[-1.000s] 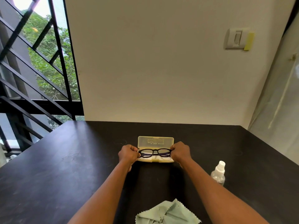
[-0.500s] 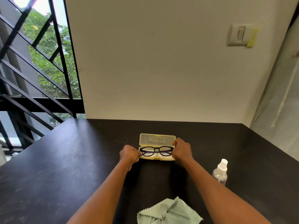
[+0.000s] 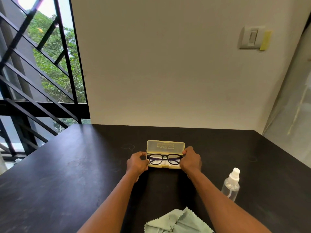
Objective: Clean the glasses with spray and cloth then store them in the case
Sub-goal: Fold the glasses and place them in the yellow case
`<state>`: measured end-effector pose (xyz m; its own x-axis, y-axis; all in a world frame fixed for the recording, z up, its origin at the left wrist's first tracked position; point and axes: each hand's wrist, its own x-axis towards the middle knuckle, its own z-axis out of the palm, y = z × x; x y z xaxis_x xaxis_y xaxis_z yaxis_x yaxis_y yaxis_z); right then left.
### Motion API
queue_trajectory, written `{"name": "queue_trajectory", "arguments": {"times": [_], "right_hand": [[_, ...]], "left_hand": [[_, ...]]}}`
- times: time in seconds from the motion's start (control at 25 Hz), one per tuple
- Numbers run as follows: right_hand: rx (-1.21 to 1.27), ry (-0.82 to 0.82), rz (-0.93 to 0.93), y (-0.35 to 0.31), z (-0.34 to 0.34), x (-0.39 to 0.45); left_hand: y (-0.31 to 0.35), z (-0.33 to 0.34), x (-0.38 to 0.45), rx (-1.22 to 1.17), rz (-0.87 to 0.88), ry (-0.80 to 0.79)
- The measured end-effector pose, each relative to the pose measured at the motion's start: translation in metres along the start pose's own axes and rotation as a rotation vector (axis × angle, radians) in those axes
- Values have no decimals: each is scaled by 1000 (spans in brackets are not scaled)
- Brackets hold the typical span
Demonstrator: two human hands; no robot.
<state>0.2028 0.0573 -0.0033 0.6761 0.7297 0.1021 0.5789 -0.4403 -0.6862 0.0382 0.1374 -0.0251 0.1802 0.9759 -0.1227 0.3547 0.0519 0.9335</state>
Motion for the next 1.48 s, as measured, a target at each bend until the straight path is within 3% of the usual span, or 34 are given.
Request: {"name": "queue_trajectory", "arguments": {"times": [0.24,0.44,0.64,1.08,1.48], "right_hand": [[67,7,96,4,3,4],[125,-17,64,6,4,1],[216,-17,73,8,2,-1],[442,-46,207,11,8,2],[245,-214,108,10,7,11]], "left_hand": [[-1,2,-2,26,23,42],[0,4,-8,66,94,47],[-1,2,-7,56,67,-9],[1,8,-7,-37,-10,41],[10,9,-1,115,8,-48]]}}
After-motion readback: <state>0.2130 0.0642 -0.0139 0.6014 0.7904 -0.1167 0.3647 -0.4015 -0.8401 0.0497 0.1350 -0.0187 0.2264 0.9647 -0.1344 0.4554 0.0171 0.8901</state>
